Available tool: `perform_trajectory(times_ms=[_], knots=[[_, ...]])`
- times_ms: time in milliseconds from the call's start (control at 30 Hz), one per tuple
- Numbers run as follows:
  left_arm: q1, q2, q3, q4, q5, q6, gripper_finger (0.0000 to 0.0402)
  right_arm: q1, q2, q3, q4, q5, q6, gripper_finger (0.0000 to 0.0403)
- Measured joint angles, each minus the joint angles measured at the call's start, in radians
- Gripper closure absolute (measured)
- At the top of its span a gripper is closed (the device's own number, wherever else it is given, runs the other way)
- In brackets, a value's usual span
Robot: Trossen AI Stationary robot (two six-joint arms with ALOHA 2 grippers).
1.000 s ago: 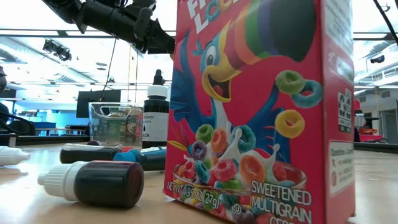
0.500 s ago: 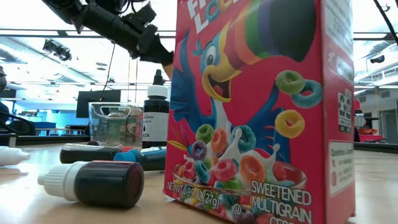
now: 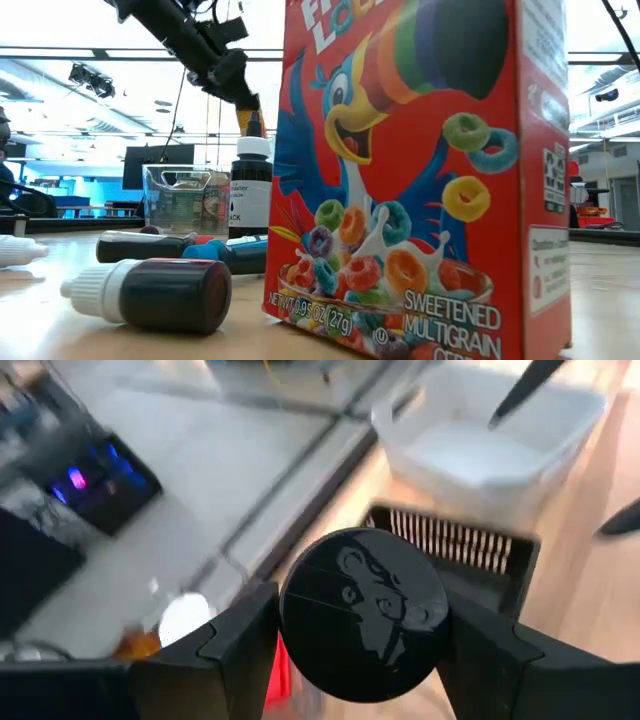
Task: Pick & Place Kitchen Items
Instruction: Put the black seasoning bottle into the transparent bin
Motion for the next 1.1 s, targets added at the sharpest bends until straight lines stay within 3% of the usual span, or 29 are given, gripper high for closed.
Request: perform_trajectory(times_ms=[167, 333, 500, 800, 1000, 1100], knots=[[0.084, 0.002, -0.032, -0.025, 0.191, -0.094, 0.0163, 0.0, 0.0, 0.0, -0.008, -0.002, 0.001, 0.0088], [0.145, 0.005, -0.082, 0.003, 0.17, -0.099, 0.0161, 0.0, 0.0, 0.0, -0.013, -0.008, 0.004, 0.0088], [0.187, 0.005, -0.12, 0.002, 0.245, -0.142, 0.0165, -0.002, 0.0, 0.0, -0.013, -0.05, 0.008, 0.0088], [0.225, 0.023, -0.169, 0.008, 0.257, -0.143, 0.0158, -0.004, 0.0, 0.0, -0.012, -0.063, 0.008, 0.0088], [0.269, 0.116, -0.169, 0.088, 0.366, -0.192, 0.0159, -0.007, 0.0, 0.0, -0.007, -0.098, 0.019, 0.0088], [0.287, 0.175, -0.166, 0.125, 0.371, -0.189, 0.0162, -0.007, 0.0, 0.0, -0.003, -0.107, 0.034, 0.0088]])
